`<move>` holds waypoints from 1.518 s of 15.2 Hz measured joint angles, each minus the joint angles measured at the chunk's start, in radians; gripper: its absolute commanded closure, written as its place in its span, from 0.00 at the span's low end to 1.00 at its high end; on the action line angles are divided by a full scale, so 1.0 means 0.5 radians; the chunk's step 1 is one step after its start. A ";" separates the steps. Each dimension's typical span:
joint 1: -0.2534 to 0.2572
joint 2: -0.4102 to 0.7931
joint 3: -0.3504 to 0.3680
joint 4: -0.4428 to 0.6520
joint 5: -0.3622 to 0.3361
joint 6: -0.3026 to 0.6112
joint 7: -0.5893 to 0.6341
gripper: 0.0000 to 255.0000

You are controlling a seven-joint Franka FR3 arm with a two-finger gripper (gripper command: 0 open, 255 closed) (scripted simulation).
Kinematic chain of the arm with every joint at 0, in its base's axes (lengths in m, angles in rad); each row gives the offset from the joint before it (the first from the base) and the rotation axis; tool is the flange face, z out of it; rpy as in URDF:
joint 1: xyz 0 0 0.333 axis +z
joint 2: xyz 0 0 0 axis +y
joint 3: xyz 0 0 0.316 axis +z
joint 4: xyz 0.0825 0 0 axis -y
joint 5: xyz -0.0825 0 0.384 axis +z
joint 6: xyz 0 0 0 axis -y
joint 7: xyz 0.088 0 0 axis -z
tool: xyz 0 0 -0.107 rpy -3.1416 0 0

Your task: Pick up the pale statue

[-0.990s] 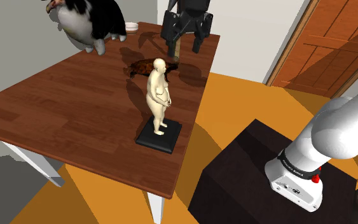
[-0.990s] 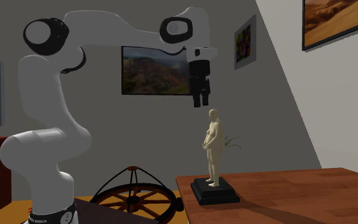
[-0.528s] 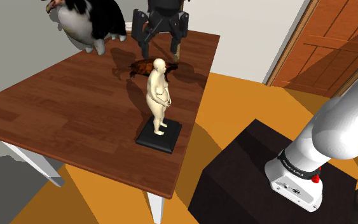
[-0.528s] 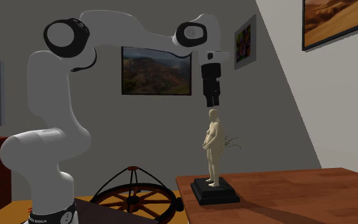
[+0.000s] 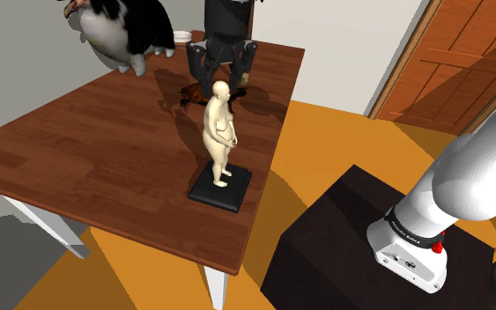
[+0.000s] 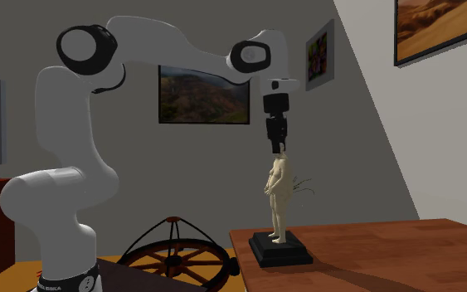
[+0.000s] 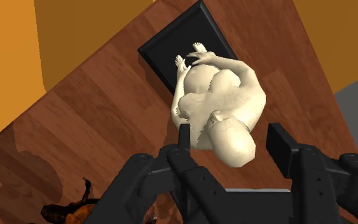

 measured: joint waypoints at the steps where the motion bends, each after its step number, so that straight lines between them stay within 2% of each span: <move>1: 0.000 0.001 0.000 -0.001 -0.001 0.002 0.000 1.00; 10: 0.000 0.000 0.000 0.009 0.000 -0.010 0.000 1.00; 23: 0.002 0.080 0.010 0.423 -0.044 -0.355 0.039 1.00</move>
